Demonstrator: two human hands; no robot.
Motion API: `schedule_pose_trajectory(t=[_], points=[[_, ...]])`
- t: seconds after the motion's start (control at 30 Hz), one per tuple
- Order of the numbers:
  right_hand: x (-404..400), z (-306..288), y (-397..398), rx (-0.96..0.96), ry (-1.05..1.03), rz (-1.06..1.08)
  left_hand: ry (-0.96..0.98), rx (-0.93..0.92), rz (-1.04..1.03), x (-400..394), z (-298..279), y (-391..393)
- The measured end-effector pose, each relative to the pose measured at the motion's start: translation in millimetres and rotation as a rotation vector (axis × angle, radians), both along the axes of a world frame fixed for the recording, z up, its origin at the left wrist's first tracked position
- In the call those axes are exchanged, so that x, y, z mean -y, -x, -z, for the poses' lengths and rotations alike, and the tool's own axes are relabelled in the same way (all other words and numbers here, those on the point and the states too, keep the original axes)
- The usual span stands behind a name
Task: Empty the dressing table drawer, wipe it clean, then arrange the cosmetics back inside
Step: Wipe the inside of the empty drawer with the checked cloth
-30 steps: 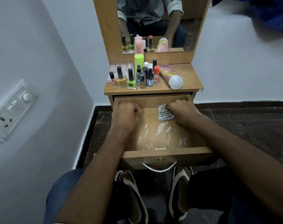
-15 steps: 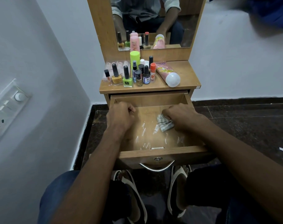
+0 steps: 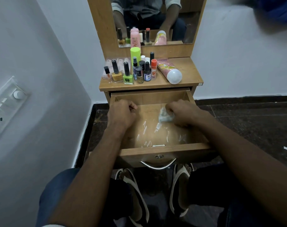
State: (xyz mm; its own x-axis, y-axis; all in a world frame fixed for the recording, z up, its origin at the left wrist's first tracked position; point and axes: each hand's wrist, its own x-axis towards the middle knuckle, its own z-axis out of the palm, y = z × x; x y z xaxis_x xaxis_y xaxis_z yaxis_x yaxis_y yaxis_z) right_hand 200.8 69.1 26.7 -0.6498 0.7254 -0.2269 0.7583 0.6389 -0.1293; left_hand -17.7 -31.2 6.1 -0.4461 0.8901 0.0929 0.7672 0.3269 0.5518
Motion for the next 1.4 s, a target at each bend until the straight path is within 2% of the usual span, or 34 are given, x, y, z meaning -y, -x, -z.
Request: schedule_pose_trajectory(t=[0.13,0.27,0.43,0.5,0.67,0.8,0.87,1.0,1.17,1.23,1.33,1.4], points=[[-7,-1,7,0.029,-0.014,-0.047,-0.054,0.036,-0.007,-1,2,2],[4,16,11,0.023,0.199,-0.161,-0.093,0.060,0.003,-3,3,3],[-16,14,16,-0.092,0.042,-0.048,-0.088,0.080,0.004,-2,4,2],[-10,17,24,-0.058,0.016,-0.104,-0.098,0.082,-0.008,0,3,3],[19,24,39,-0.020,0.119,-0.304,-0.121,0.074,-0.016,5,-2,1],[0,21,41,-0.099,-0.003,-0.106,-0.095,0.055,0.015,12,-2,-3],[6,22,48,-0.078,-0.034,-0.116,-0.097,0.042,0.003,14,-3,-3],[21,26,64,-0.038,0.113,-0.304,-0.104,0.015,-0.062,14,-8,-4],[-11,22,73,-0.086,0.046,-0.177,-0.141,0.004,-0.087,13,-10,-1],[-2,21,80,-0.057,0.055,-0.217,-0.154,0.016,-0.080,11,-11,0],[19,23,84,-0.009,0.166,-0.386,-0.177,0.034,-0.093,8,-15,5],[16,22,85,-0.048,0.187,-0.394,-0.168,0.036,-0.094,6,-16,11]])
